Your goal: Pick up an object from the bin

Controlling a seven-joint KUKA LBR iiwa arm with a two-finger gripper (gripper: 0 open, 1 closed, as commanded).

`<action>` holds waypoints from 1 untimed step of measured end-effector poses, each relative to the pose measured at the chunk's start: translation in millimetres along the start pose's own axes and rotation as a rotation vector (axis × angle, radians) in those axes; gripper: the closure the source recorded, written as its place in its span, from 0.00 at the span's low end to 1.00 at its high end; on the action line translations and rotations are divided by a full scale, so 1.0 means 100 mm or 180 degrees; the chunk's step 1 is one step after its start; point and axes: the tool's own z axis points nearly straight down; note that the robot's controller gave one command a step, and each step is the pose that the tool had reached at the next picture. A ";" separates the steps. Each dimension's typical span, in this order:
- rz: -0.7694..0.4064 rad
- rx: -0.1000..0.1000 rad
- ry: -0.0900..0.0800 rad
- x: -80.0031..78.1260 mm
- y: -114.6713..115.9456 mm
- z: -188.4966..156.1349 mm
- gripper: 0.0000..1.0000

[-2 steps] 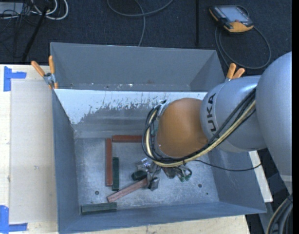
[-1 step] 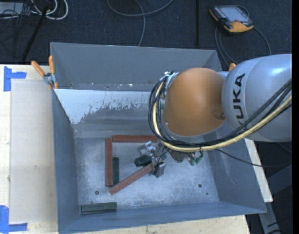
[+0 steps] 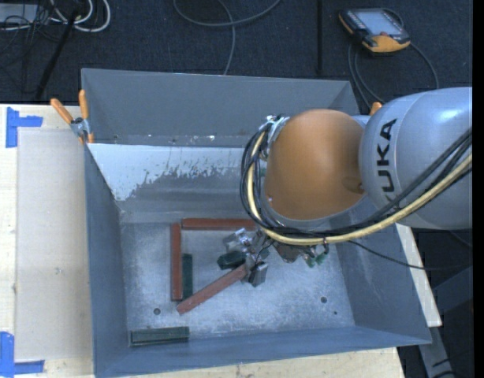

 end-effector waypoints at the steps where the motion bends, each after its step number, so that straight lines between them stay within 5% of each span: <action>1: -0.1133 0.0010 -0.0015 0.30 -0.52 -1.32 1.00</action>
Offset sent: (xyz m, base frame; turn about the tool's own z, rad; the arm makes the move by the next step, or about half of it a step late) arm 0.0000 0.0000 0.0000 0.0000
